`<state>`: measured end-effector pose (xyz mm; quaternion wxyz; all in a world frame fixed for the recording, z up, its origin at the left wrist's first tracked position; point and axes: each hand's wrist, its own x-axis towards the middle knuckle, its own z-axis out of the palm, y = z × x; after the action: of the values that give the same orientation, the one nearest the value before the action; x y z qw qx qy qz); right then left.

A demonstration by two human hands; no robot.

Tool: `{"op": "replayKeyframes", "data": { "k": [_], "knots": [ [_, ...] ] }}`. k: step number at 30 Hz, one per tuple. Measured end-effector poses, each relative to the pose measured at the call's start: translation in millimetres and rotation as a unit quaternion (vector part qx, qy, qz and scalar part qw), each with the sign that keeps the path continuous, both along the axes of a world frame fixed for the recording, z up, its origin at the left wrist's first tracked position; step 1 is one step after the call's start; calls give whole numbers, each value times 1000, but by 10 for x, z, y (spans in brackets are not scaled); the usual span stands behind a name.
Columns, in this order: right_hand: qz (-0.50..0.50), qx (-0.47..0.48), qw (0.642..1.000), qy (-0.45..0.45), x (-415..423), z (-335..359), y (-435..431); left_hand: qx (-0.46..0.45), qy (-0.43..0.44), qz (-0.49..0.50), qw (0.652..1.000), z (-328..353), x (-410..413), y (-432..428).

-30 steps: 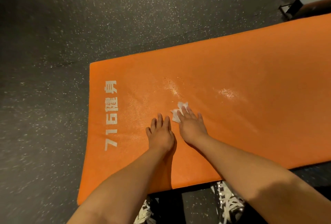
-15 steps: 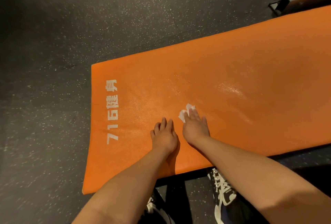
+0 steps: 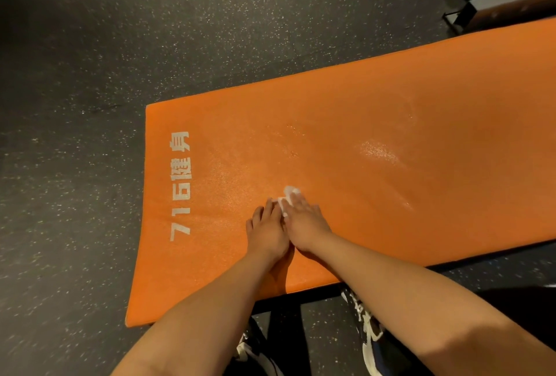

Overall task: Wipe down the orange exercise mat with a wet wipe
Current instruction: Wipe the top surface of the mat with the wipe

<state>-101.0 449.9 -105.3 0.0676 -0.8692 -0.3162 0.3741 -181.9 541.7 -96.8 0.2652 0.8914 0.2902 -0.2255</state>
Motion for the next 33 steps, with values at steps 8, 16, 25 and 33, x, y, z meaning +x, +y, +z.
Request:
{"op": "replayKeyframes", "data": {
  "k": [8,16,25,33],
  "knots": [
    [-93,-25,992,-76,231,-150,-154,45,11,-14,999,-14,141,135],
    [4,19,996,-85,363,-254,50,72,-25,-22,997,-138,231,195],
    [44,75,993,-80,397,-347,370,61,-46,22,997,-259,442,464],
    [-44,48,993,-98,563,-319,589,56,-52,31,997,-330,429,501]
  ]
}}
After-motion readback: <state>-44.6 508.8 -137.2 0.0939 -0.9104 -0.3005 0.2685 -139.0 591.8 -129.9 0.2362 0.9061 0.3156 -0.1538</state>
